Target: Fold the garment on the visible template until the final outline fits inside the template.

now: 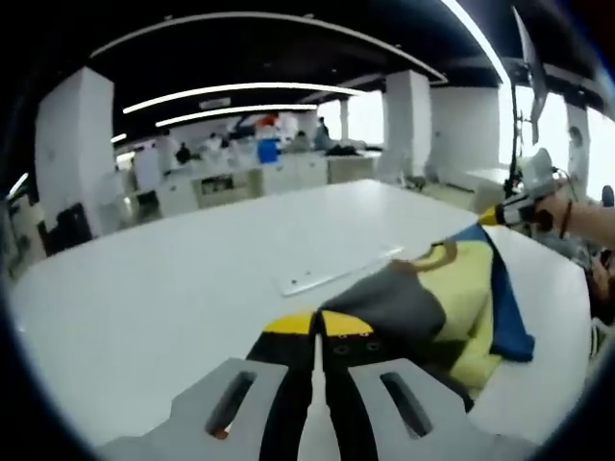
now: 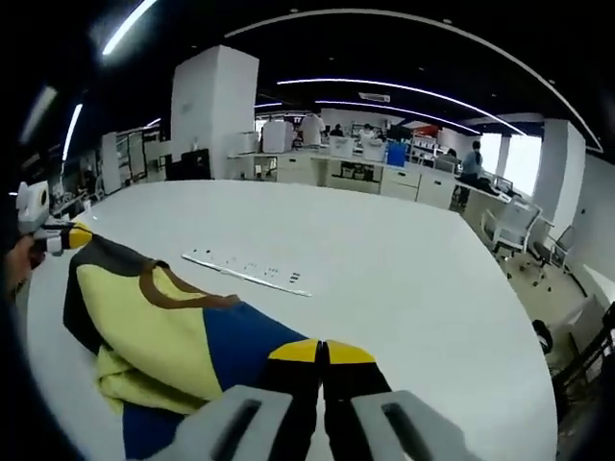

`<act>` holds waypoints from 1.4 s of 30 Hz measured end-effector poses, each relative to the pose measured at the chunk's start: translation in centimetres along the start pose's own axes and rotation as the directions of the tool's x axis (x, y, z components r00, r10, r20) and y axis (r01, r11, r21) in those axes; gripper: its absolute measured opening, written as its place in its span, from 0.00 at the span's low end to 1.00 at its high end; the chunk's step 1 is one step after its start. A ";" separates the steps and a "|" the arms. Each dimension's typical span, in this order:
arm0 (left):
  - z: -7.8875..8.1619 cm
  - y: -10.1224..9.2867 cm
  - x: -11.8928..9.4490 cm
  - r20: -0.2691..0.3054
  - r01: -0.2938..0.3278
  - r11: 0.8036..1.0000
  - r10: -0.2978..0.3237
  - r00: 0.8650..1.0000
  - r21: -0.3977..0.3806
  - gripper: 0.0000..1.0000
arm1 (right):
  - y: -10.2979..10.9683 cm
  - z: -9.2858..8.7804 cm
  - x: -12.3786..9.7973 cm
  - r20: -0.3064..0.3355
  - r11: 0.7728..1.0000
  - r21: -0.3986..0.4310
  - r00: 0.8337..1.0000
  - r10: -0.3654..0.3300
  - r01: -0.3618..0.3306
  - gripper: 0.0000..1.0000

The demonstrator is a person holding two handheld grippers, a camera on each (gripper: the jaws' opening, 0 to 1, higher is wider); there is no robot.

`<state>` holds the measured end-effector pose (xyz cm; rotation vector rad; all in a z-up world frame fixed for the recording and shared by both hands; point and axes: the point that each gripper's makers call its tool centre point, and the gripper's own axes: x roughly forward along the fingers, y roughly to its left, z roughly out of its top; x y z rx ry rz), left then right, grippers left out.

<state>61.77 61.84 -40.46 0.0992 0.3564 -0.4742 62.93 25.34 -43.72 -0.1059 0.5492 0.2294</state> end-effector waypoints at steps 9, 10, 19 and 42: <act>-2.4 0.8 2.1 -0.055 -0.003 0.995 -0.003 0.998 -0.099 0.00 | -0.1 -1.5 2.2 -0.048 0.998 0.064 0.999 0.014 -0.011 0.00; -2.9 0.8 2.4 -0.067 -0.004 0.995 -0.003 0.998 -0.099 0.00 | -0.1 -1.9 2.5 -0.057 0.998 0.057 0.998 0.014 -0.010 0.00; -5.5 0.7 4.7 -0.153 0.006 0.996 -0.021 0.988 -0.094 0.00 | -0.1 -4.0 4.5 -0.120 0.998 0.066 0.992 0.026 -0.018 0.00; -9.7 1.2 6.4 -0.282 -0.009 1.000 0.007 0.959 -0.003 0.00 | -0.1 -6.8 6.7 -0.202 0.993 0.117 0.979 0.017 0.007 0.00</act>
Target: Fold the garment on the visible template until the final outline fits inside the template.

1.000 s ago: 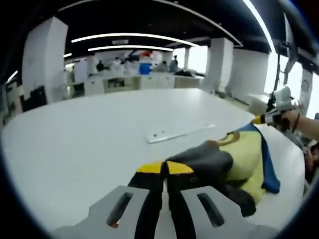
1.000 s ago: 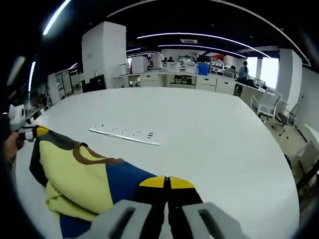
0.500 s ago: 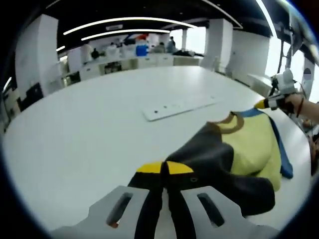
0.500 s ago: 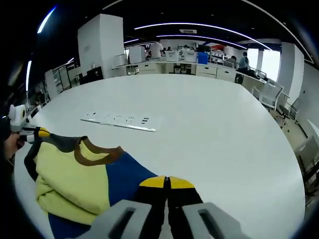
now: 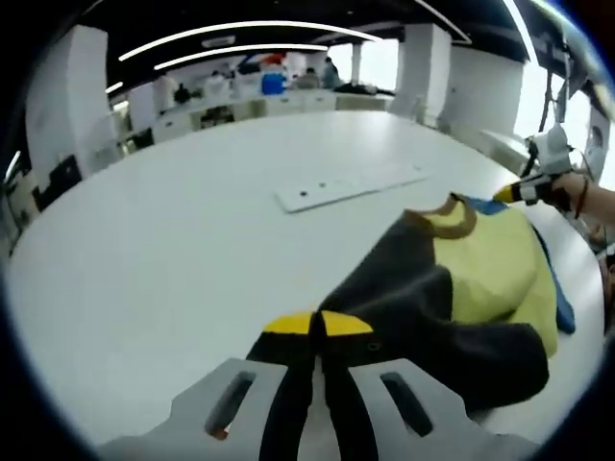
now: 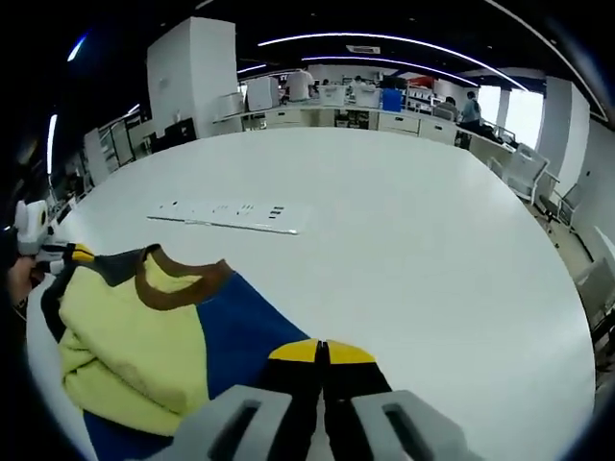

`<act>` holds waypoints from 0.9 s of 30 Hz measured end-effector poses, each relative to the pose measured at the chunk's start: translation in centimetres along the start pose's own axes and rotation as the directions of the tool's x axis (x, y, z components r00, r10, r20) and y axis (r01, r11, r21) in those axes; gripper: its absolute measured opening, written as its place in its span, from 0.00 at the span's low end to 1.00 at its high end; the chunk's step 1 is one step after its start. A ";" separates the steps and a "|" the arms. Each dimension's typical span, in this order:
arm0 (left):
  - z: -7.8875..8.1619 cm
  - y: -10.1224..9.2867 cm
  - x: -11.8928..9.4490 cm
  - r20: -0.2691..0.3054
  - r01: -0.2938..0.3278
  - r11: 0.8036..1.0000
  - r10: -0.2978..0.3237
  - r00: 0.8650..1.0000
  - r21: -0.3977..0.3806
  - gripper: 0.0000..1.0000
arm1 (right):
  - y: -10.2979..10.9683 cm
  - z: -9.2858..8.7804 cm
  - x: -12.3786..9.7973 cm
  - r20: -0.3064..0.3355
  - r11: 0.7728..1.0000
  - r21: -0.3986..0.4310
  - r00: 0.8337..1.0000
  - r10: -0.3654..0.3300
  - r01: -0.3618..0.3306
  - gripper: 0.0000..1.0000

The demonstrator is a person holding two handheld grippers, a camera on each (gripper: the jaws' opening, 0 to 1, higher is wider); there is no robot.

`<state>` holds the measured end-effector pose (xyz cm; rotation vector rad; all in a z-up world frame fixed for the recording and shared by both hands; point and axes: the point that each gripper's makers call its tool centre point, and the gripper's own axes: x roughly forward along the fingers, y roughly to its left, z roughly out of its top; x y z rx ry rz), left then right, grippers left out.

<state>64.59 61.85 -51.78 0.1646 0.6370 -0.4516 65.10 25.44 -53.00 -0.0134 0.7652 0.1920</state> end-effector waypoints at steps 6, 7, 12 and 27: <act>1.3 -0.1 -0.6 0.038 -0.020 1.000 0.020 0.999 0.016 0.00 | -0.1 1.5 -0.8 0.052 0.999 0.043 0.998 -0.030 0.028 0.01; 1.5 0.0 -0.8 0.045 -0.022 1.000 0.022 0.999 0.008 0.03 | -0.2 1.7 -0.9 0.058 0.998 0.045 0.998 -0.035 0.033 0.05; 3.2 -0.4 -2.1 0.101 -0.006 0.999 0.009 0.995 -0.036 0.15 | -0.2 2.0 -2.0 0.061 0.997 0.062 0.997 -0.041 0.037 0.28; 2.0 -2.1 -6.4 0.126 0.020 0.998 -0.011 0.992 -0.067 0.39 | 3.0 0.9 -5.6 0.033 0.998 0.060 0.999 0.034 -0.036 0.67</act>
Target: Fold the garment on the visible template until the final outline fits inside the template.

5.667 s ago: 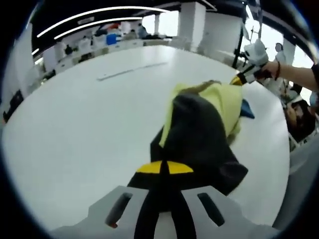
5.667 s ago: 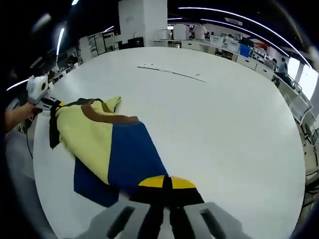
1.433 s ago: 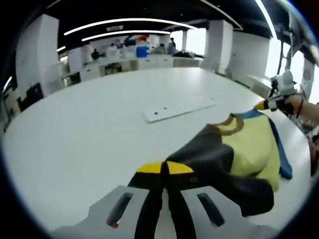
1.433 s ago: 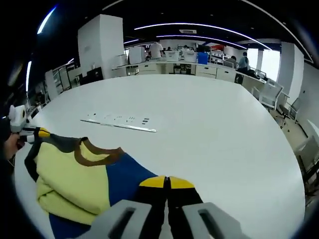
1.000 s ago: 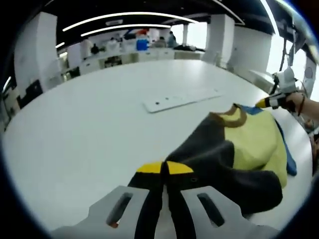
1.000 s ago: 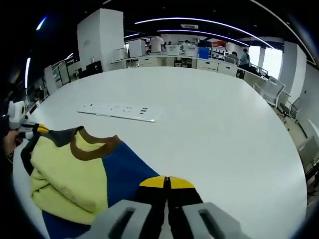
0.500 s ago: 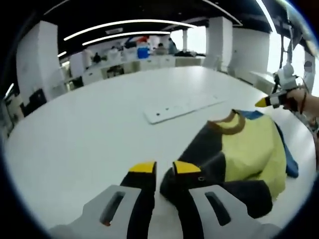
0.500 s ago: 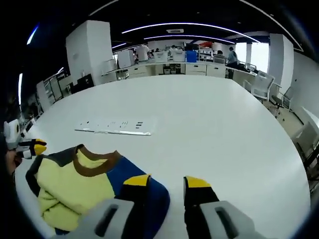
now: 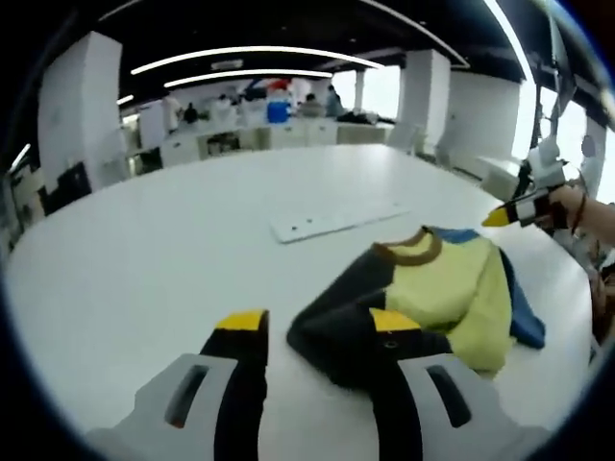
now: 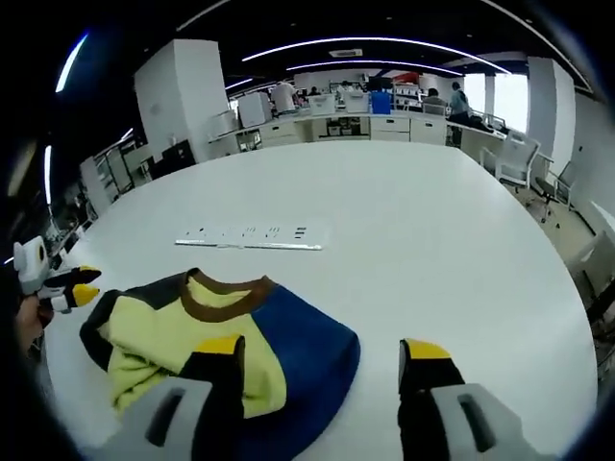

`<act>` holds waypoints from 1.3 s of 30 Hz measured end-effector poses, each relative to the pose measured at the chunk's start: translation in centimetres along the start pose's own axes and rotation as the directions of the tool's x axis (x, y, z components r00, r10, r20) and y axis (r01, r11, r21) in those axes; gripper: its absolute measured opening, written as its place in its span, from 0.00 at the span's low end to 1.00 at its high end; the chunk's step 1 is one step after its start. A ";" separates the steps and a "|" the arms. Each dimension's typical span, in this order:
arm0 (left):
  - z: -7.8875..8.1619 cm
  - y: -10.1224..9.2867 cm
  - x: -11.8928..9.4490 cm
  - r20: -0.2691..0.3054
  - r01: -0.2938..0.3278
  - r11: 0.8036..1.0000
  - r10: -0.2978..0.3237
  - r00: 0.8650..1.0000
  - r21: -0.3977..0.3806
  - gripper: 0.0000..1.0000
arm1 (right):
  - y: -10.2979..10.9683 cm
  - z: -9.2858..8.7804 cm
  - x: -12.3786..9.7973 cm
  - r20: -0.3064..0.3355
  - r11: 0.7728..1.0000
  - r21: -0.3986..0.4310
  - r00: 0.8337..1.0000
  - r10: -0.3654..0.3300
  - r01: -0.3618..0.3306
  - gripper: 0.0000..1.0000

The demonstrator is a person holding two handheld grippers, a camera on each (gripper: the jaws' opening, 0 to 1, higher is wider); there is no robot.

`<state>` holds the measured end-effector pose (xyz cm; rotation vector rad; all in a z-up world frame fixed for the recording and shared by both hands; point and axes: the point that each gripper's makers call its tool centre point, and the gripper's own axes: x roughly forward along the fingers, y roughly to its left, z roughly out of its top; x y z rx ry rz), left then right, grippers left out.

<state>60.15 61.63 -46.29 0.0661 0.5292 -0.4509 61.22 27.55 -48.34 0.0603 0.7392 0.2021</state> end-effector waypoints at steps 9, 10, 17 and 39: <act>0.2 -2.5 -2.4 0.054 0.088 0.995 -0.086 0.995 -0.039 0.61 | 2.7 -2.5 -2.2 -0.040 0.997 -0.005 0.996 0.080 -0.080 0.80; 0.2 -2.7 -2.6 0.060 0.099 0.994 -0.096 0.994 -0.039 0.64 | 2.9 -2.7 -2.4 -0.044 0.996 -0.008 0.995 0.091 -0.091 0.81; -1.2 -4.4 -3.7 0.043 0.125 0.992 -0.123 0.991 -0.028 0.69 | 4.8 -4.3 -4.6 -0.064 0.987 -0.052 0.987 0.146 -0.150 0.83; -4.3 -6.2 -4.3 0.031 0.114 0.993 -0.113 0.993 -0.036 0.56 | 9.7 -9.7 -7.1 -0.090 0.965 -0.079 0.966 0.243 -0.250 0.76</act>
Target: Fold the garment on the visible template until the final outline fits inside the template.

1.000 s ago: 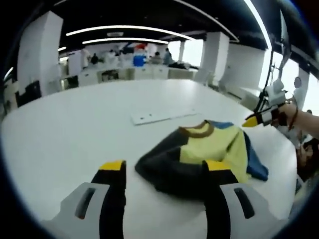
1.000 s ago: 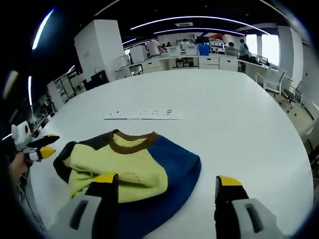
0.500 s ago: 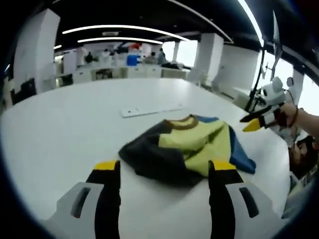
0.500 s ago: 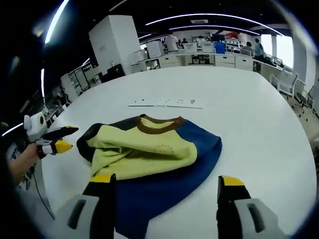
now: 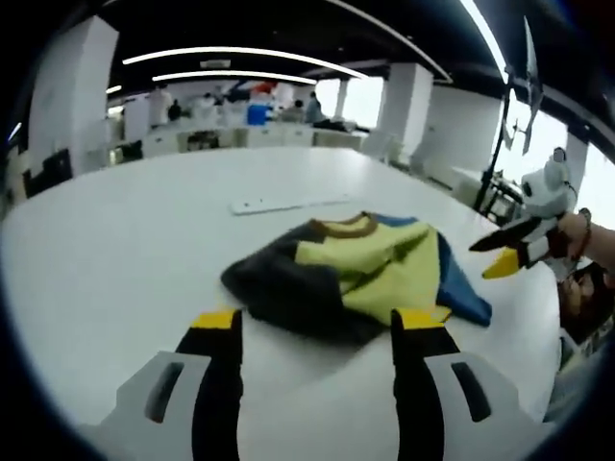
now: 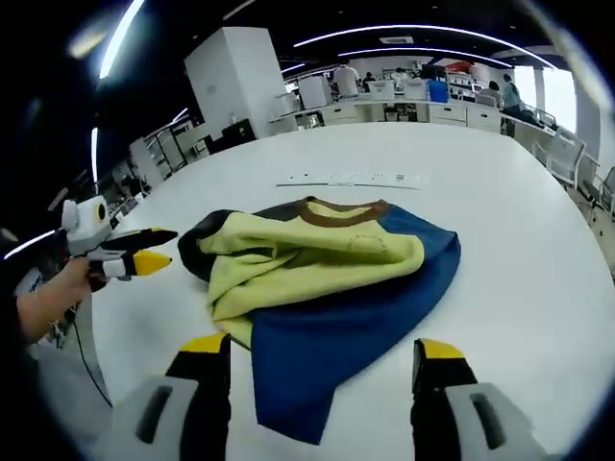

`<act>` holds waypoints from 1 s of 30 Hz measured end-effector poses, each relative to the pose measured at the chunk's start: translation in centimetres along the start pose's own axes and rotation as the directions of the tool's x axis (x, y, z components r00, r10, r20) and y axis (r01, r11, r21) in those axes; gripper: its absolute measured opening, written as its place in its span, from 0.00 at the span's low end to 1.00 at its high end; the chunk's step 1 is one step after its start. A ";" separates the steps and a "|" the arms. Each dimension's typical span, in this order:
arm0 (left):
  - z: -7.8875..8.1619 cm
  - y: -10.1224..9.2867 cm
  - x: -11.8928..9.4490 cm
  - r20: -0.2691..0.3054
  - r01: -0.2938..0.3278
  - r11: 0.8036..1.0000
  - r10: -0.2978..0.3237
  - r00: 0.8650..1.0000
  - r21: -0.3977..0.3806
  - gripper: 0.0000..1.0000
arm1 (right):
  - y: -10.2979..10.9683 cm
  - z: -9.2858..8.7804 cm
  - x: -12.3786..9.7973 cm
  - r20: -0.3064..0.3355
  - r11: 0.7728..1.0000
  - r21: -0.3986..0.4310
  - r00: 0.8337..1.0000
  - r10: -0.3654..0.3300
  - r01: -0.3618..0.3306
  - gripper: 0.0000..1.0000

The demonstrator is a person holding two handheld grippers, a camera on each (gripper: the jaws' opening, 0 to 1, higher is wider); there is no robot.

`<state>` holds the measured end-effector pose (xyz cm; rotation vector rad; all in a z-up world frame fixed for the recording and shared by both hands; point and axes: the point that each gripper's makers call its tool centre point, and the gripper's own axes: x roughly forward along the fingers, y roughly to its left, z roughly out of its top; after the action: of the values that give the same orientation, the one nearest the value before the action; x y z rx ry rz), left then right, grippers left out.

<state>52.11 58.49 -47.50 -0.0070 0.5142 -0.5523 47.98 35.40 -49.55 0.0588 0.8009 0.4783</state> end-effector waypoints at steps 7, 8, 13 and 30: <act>-1.6 -0.1 0.8 -0.022 -0.019 0.999 0.018 1.000 -0.034 0.49 | 2.0 -0.9 0.2 0.008 0.998 -0.068 1.000 -0.005 0.006 0.67; -1.7 -0.1 0.9 -0.022 -0.023 0.999 0.022 1.000 -0.044 0.48 | 2.3 -1.1 0.2 0.012 0.997 -0.074 1.000 -0.007 0.008 0.66; -1.8 -0.4 1.4 -0.017 -0.042 0.997 0.041 0.999 -0.071 0.43 | 2.9 -1.7 0.5 0.018 0.997 -0.078 1.000 -0.011 0.012 0.56; -2.4 -0.1 2.5 -0.007 -0.071 0.982 0.071 0.997 -0.177 0.15 | 2.9 -3.8 1.5 0.012 0.978 -0.189 0.996 -0.086 0.086 0.22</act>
<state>52.74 57.47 -50.79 -0.1571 0.5612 -0.4358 45.07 38.09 -52.55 -0.1510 0.7483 0.4701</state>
